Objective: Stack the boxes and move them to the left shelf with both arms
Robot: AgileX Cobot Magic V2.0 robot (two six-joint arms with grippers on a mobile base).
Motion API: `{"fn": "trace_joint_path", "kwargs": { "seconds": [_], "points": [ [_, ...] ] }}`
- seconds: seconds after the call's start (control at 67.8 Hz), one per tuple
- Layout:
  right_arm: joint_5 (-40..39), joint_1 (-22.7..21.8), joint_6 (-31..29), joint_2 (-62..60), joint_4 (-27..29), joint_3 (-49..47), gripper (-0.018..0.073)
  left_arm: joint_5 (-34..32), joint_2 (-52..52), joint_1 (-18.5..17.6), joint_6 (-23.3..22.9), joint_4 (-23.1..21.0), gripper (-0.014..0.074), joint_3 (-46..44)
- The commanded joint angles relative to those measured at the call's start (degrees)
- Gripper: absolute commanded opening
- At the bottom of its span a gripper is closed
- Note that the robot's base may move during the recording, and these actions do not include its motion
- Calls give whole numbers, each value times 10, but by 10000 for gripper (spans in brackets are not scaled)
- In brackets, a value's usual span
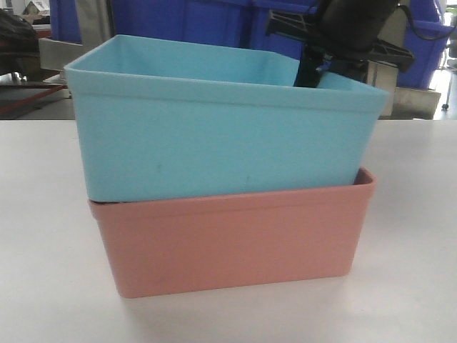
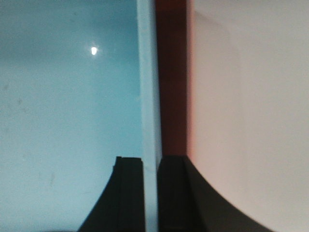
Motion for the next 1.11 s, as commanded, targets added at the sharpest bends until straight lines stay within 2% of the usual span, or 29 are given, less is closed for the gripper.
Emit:
{"fn": "trace_joint_path", "kwargs": {
  "seconds": [0.0,0.221,0.531,0.635,0.767,0.871,1.092],
  "points": [
    [-25,-1,4,-33,-21,-21,56,-45,2,-5,-1,-3,-8,-17],
    [-25,-1,4,-33,-62,-21,56,-45,2,-5,-1,-3,-8,-17],
    [-18,-1,4,-33,-63,-21,65,-44,2,-5,-1,-3,-8,-17],
    [-12,-1,4,-35,-63,-23,174,-40,2,-5,-1,-3,-8,-17],
    [-5,-1,4,-36,-67,-34,473,-31,2,-5,-1,-3,0,-17],
    [19,-1,3,-38,-78,-53,622,-31,2,-5,-1,-23,59,-17],
    [108,-1,3,-39,-131,-119,622,-30,11,-5,-11,-75,353,-25]
  ]
}}
